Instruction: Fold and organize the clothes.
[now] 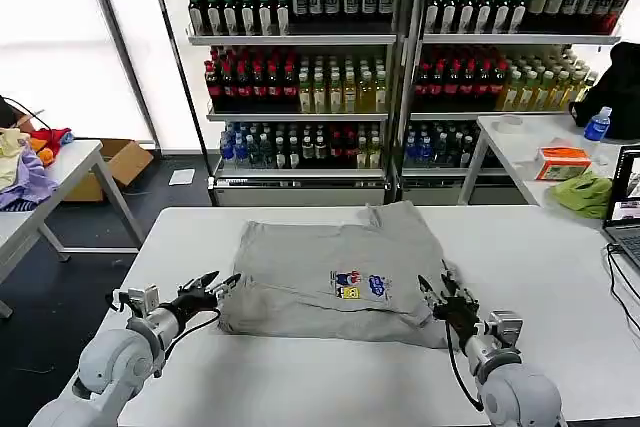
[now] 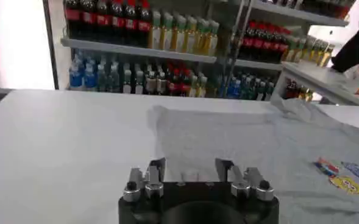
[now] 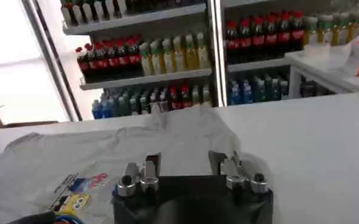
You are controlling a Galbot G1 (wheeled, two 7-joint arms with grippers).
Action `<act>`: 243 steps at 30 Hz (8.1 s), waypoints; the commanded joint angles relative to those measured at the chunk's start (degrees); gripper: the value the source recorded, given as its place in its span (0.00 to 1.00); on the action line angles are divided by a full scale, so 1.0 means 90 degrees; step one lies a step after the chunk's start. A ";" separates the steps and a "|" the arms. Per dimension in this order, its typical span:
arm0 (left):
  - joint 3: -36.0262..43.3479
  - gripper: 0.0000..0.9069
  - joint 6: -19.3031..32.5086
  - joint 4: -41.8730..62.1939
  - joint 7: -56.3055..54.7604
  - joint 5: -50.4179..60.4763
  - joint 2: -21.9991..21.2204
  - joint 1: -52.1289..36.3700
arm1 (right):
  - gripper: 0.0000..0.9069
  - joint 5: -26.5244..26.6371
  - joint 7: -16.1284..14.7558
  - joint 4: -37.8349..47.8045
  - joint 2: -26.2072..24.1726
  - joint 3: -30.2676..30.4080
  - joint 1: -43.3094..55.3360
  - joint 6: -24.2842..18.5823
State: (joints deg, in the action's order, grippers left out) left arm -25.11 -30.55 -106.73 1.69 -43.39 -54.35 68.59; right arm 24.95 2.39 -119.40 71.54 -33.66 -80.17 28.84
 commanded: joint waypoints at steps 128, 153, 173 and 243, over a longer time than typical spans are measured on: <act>0.1756 1.00 0.0397 0.3951 0.2120 0.0955 0.0405 -0.2937 | 0.63 -0.0360 -0.1805 0.6756 0.0484 0.2237 0.5837 0.0462; 0.1949 0.01 0.0592 0.3404 0.2064 0.0715 0.0264 -0.2787 | 0.00 0.0032 -0.1719 0.6352 0.0648 0.2351 0.5522 0.0380; 0.1306 0.01 0.0739 0.2240 0.1596 0.0219 0.0660 -0.2352 | 0.00 0.1497 -0.1184 0.3615 0.0073 0.1677 0.4206 0.0483; -0.0937 1.00 0.0575 -0.2035 -0.1707 0.1201 -0.1645 0.2965 | 1.00 -0.0425 -0.1441 -0.0146 0.0005 -0.1845 -0.1633 -0.2782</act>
State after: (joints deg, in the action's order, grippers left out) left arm -39.89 -25.81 -128.15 -4.64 -32.05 -61.16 98.23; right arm 23.32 -10.45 -121.90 70.85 -48.02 -93.44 7.75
